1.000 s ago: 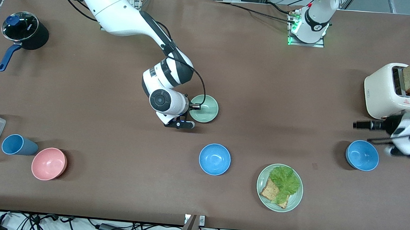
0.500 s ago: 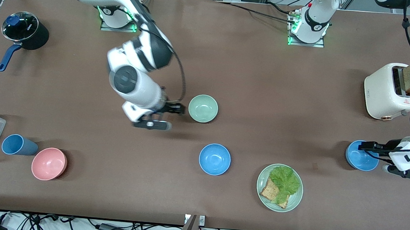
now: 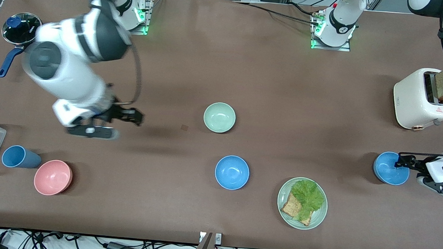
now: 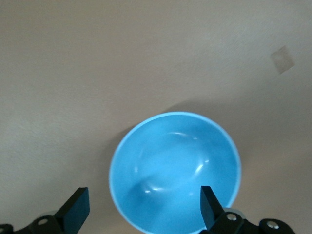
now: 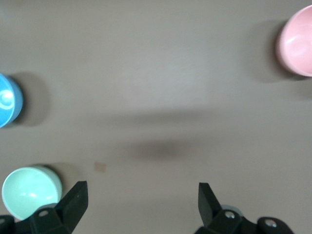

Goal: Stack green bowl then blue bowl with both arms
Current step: 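Retract the right gripper while the left gripper reaches the blue bowl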

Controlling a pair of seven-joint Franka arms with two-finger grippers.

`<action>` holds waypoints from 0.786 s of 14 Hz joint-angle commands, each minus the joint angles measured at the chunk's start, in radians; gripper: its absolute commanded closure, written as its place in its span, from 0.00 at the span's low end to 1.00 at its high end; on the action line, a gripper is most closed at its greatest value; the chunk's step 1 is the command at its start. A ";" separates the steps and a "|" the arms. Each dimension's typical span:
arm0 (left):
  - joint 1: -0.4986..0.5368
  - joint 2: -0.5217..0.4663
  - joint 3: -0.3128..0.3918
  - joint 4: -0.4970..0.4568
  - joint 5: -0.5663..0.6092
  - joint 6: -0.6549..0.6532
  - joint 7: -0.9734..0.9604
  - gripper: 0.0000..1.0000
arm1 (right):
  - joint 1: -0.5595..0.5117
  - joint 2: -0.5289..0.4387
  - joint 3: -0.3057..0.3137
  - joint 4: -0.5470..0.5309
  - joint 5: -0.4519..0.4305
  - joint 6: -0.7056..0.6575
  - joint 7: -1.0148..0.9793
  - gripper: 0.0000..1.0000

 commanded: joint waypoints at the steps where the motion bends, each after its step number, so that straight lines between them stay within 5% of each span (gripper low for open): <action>1: 0.042 0.033 -0.010 0.025 0.019 0.010 0.054 0.04 | -0.076 -0.066 0.008 -0.028 -0.010 -0.018 -0.020 0.00; 8: 0.047 0.074 -0.010 0.018 0.013 0.080 0.087 0.34 | -0.271 -0.144 0.006 0.012 -0.008 -0.107 -0.238 0.00; 11: 0.049 0.079 -0.015 0.016 0.007 0.076 0.084 0.56 | -0.331 -0.155 0.011 0.056 -0.008 -0.217 -0.316 0.00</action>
